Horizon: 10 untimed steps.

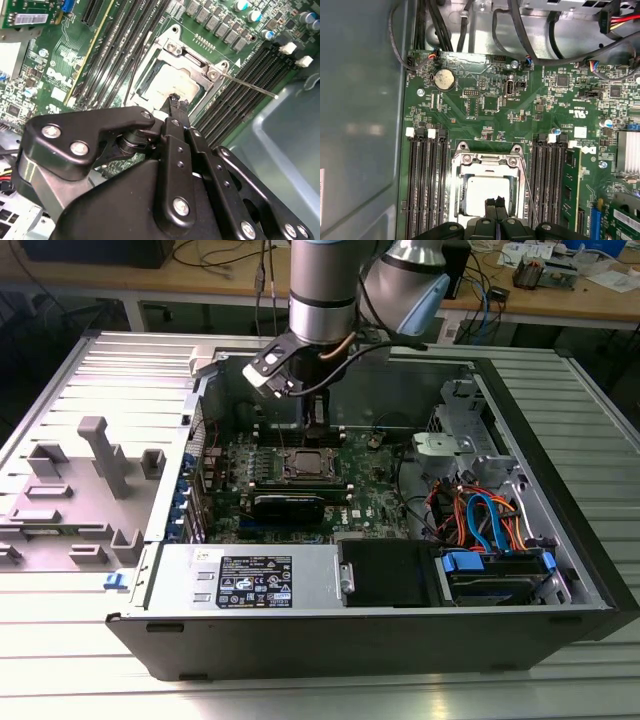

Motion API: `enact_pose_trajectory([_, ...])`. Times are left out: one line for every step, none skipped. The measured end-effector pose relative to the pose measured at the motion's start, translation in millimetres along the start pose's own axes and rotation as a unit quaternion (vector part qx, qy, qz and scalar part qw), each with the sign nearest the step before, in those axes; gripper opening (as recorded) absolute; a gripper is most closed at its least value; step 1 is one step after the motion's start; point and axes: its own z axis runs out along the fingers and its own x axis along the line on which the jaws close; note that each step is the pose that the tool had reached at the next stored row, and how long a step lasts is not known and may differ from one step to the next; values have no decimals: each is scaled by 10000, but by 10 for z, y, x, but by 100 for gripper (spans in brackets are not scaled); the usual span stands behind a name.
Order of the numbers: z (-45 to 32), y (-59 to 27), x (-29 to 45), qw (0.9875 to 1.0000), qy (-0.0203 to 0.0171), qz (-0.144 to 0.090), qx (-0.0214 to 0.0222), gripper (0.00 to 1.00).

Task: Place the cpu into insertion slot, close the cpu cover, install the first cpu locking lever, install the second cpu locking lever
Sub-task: 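Install the first cpu locking lever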

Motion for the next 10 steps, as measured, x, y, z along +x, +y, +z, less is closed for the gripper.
enact_pose_trajectory([-16, 0, -1, 10000, 0, 0, 0, 11])
enact_pose_trajectory([-36, -1, -2, 10000, 0, 0, 0, 11])
enact_pose_trajectory([-74, -1, -5, 10000, 0, 0, 0, 11])
enact_pose_trajectory([-93, -2, -6, 10000, 0, 0, 0, 11])
enact_pose_trajectory([-96, -1, -6, 10000, 1, 0, -1, 11])
enact_pose_trajectory([-96, -1, -5, 10000, 1, 0, -1, 11])
enact_pose_trajectory([-96, -1, -6, 10000, 1, 0, -1, 11])
enact_pose_trajectory([-97, -1, -6, 10000, 0, 0, 0, 11])
enact_pose_trajectory([-98, -2, -6, 10000, 0, 0, 0, 11])
enact_pose_trajectory([-98, -2, -6, 10000, 0, 0, 0, 11])
